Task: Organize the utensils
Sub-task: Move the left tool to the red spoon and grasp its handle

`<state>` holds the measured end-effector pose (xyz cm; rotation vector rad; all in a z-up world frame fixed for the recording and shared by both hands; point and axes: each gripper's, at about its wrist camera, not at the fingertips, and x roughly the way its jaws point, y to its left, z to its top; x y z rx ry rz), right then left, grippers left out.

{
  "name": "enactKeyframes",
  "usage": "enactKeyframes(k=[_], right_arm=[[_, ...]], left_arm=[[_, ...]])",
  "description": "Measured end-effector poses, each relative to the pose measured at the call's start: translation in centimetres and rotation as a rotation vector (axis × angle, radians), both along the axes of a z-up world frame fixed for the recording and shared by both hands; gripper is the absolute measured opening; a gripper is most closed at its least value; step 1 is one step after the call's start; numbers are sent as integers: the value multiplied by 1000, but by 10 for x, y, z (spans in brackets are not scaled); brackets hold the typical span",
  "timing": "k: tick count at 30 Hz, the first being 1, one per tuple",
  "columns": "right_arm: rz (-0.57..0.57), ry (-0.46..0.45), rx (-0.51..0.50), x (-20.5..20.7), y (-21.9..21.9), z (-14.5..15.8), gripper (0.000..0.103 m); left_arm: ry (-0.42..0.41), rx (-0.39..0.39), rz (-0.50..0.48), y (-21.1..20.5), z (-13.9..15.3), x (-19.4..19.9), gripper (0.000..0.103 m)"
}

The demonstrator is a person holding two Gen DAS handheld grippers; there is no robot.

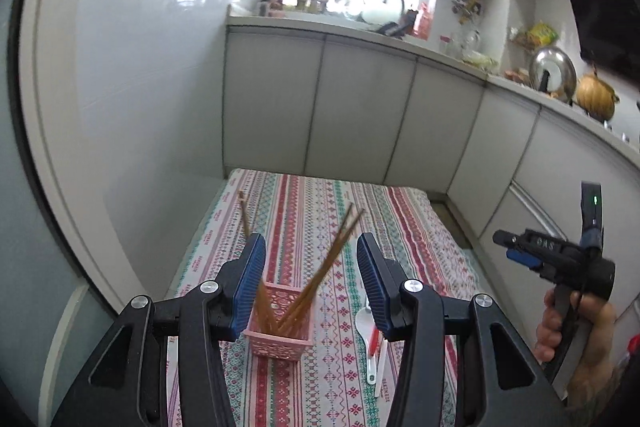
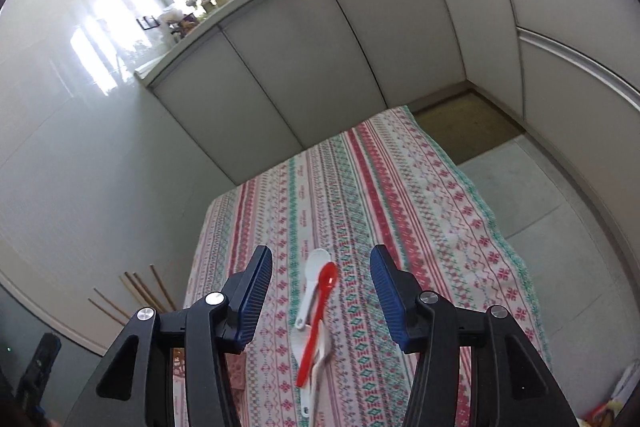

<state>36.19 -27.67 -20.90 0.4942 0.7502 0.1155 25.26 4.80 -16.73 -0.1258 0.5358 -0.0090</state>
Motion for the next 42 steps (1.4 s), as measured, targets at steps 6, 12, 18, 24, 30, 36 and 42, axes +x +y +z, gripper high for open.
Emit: enactKeyframes(k=[6,12,18,24,30,36,42], right_arm=[[24,98,45,2,-17,-21,53],[5,222,172,8,-40,-52,53],[-6,303,203,10,-49,-68,52],[-77,343,278,6,-75,-79,51],[-94,337,302,7,-88,-78,50],[-67,349,314,16,-81,-83,49],[-66,342,312,20,-77,-82,49]], left_arm=[[151,106,-144,-83,-37,26,50],[310,128,-206,-129,-76,68,50],[483,88,-237,-155,-114,138,50],[610,235,-231,-192,-170,206,50],[688,238,-196,-182,-205,249,49],[708,297,-217,-185,-215,276,49],[711,322,-276,-188,-220,270,38]])
